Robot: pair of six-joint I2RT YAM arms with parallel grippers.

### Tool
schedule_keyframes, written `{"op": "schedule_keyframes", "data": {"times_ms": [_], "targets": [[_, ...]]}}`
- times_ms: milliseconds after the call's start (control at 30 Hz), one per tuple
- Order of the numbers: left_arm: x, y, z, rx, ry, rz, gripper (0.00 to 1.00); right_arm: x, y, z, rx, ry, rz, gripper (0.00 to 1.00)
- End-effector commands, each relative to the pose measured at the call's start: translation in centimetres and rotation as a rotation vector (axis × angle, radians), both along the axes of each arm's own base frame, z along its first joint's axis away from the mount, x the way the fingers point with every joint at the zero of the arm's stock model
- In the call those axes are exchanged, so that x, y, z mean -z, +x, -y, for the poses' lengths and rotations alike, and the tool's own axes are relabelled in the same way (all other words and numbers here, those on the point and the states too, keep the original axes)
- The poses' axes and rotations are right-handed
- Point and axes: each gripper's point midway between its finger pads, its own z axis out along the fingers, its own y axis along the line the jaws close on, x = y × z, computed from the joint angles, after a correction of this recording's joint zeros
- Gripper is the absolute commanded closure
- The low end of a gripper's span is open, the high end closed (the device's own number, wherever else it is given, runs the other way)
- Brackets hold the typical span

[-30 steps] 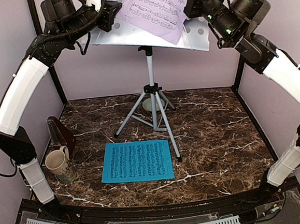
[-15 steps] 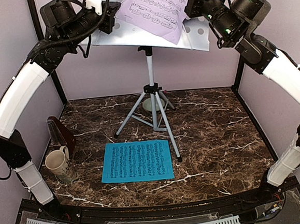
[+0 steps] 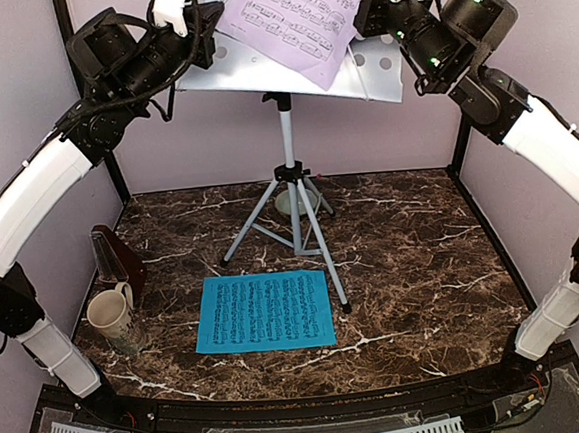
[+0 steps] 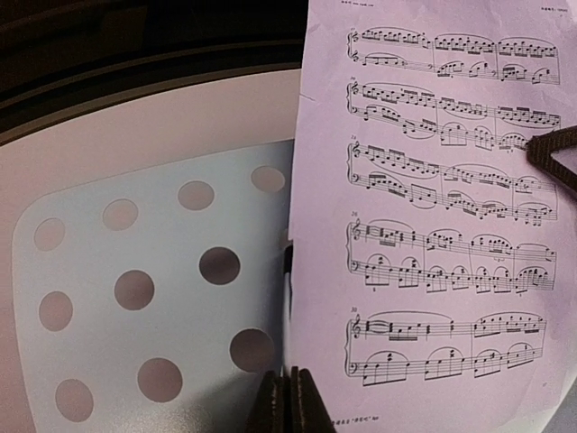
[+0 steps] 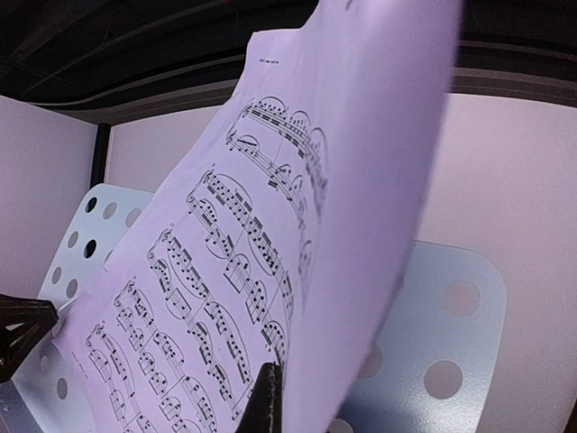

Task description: Set up the instrument practice props

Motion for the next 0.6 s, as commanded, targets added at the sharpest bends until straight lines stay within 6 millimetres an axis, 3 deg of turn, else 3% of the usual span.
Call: {"op": "schedule_keyframes", "data": {"times_ms": [0,267,567], "targets": [[-5.3,-3.3,-3.7,-0.013,-0.168,0.128,1.0,-1.6,-0.5,1.5,0.021,0.059,0.031,1.0],[-5.1,-3.6,-4.2,-0.028,-0.212,0.164,1.0,-1.7,-0.7,1.6,0.02,0.06,0.032,1.0],[-4.8,-4.7,-3.5,0.03,-0.191,0.213,1.0,-1.9,0.1,-0.2,-0.013,0.044,0.035,1.0]]}}
